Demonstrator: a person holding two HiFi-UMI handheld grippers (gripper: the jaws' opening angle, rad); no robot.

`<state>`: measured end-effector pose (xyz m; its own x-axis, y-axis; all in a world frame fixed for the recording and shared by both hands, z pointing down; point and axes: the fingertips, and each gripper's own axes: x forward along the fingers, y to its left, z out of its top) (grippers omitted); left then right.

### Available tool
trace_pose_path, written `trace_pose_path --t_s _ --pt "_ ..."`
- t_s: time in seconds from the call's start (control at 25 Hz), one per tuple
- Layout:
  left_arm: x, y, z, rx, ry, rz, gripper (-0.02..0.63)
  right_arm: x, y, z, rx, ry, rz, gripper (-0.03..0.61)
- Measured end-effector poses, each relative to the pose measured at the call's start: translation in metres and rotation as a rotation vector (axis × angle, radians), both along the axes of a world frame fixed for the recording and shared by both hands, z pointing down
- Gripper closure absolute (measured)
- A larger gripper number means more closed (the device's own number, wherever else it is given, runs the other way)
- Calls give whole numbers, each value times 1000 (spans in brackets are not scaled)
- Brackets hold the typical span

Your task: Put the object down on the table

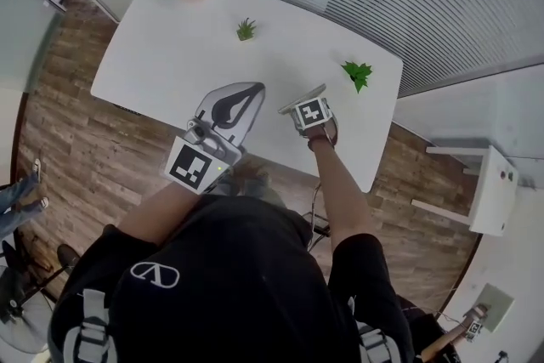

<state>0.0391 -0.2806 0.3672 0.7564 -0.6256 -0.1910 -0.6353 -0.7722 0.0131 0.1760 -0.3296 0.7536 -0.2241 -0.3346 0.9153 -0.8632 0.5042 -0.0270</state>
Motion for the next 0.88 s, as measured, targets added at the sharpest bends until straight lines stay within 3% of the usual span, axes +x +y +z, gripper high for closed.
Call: trace_pose_path --t_s 0.12,0.36,0.88 --pt "-2 -2 -1 3 -3 -8 609 5 11 23 -120 49 -9 284" --pt "-4 -4 -1 8 -8 -16 609 10 16 39 -239 106 -41 284" --pt "-5 -7 -1 10 -10 -17 609 14 16 49 -281 117 -56 274"
